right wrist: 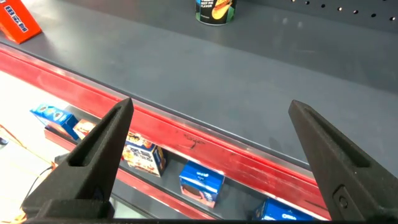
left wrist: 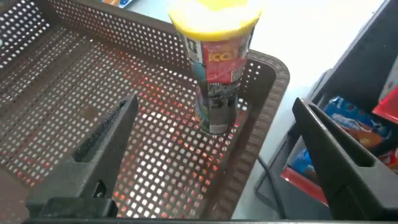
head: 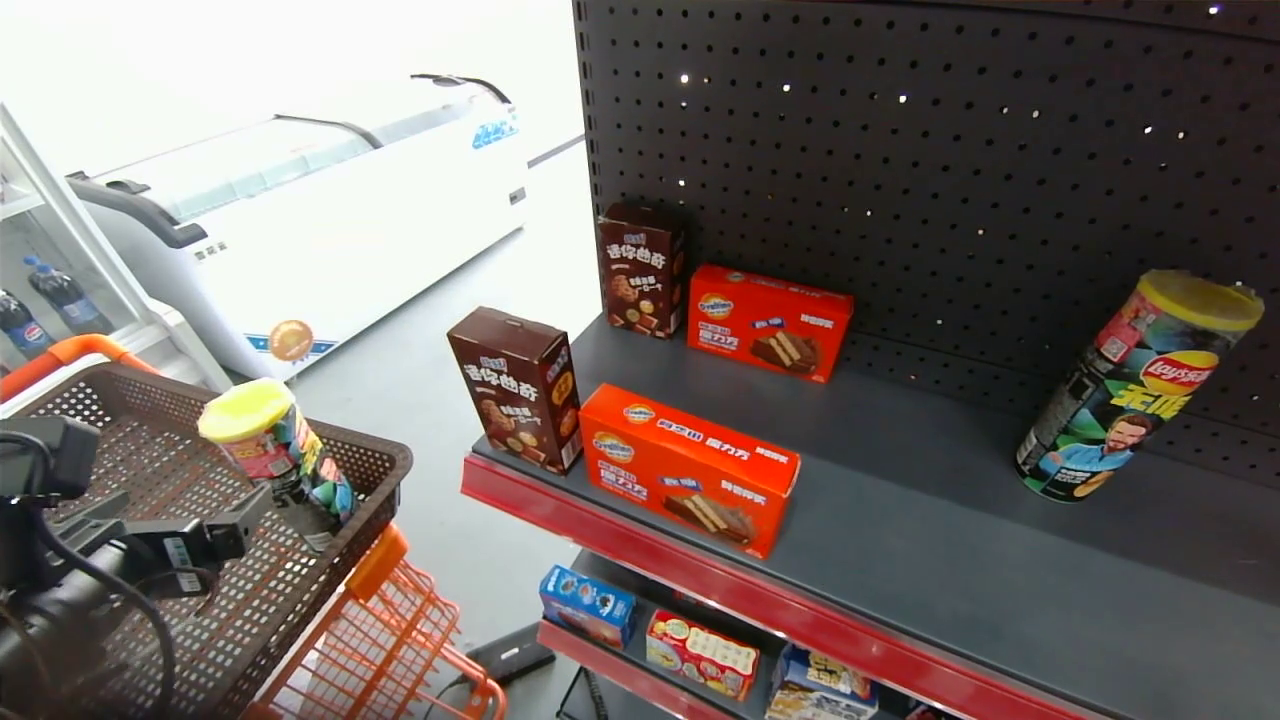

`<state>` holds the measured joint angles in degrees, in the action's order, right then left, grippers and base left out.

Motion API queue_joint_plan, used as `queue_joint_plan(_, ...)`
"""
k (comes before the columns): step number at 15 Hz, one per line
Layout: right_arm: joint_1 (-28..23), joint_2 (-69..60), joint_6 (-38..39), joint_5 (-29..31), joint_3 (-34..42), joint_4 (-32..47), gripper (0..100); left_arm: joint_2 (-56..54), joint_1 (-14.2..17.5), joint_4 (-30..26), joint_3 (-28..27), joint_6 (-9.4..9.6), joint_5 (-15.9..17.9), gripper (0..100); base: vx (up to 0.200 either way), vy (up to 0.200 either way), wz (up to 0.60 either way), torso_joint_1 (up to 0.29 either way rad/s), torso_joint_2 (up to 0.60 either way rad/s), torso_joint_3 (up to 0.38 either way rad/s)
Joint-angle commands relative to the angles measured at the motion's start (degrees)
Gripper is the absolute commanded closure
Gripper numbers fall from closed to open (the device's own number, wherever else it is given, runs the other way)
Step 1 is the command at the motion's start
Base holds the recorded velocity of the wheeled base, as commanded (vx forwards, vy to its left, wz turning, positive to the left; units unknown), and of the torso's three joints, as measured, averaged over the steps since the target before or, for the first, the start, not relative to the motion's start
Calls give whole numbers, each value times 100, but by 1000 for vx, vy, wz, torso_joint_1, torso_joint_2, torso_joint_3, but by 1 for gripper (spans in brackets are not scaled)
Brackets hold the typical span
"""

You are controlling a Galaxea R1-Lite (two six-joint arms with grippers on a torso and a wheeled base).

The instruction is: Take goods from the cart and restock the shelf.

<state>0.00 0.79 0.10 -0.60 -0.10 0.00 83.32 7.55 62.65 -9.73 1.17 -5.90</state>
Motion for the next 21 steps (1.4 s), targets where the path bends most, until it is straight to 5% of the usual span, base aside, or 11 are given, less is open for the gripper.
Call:
queue_joint_plan(1, 0, 0, -1, -2, 1, 0, 0, 1441, 28, 916, 41, -3, 1, 0, 0, 0, 0, 0, 0, 0)
queue_joint_plan(6, 0, 0, -1, -2, 1, 0, 0, 2795, 89, 1558, -759, -161, 10, 0, 0, 0, 0, 0, 0, 0)
queue_joint_plan(16, 0, 0, -1, -2, 1, 0, 0, 3964, 151, 1654, -2437, -170, 28, 0, 0, 0, 0, 0, 0, 0)
queue_joint_plan(17, 0, 0, -1, 7, 1, 0, 0, 3999, 159, 1645, -2613, -161, 36, 100, 0, 0, 0, 0, 0, 0)
queue_joint_plan(21, 0, 0, -1, 7, 1, 0, 0, 3946, 151, 1672, -2763, -143, 45, 100, 0, 0, 0, 0, 0, 0)
